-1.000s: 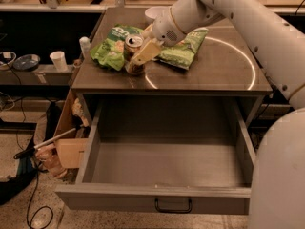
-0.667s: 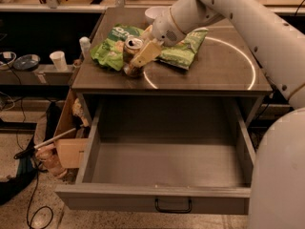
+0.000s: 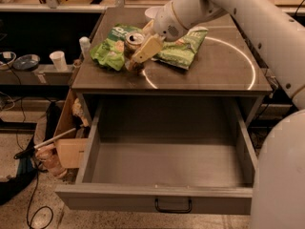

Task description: Place orange can into top drawer

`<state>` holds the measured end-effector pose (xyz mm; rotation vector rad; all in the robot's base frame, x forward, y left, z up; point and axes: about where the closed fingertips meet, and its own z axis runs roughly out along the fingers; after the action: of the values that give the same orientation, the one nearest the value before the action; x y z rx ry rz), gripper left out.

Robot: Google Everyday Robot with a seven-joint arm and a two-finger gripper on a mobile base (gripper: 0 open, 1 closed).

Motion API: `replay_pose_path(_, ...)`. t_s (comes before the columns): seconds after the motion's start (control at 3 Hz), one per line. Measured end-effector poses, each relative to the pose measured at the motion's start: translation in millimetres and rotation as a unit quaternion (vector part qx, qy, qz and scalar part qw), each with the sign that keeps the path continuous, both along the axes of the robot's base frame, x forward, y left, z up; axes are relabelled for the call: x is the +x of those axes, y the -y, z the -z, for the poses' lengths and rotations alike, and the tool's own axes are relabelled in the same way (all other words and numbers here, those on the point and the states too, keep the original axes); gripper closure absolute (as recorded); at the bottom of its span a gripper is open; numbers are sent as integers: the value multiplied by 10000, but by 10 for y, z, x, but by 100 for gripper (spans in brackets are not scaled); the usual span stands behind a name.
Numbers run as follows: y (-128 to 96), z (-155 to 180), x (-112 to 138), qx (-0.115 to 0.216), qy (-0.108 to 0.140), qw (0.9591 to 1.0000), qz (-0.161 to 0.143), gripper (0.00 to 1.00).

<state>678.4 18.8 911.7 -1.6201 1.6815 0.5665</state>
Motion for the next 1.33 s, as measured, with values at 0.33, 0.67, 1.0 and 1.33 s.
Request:
replay_pose_path(0.33,45,-178,3,-28,168,9998,31,100)
replay_pose_path(0.67,111,-319,-84,10,254,9997,45,100)
replay_pose_path(1.0,184,-437,-291,170,299,9993,-144,100)
replay_pose_path(1.33,233,-541,-561,455,335,9966,-604,100)
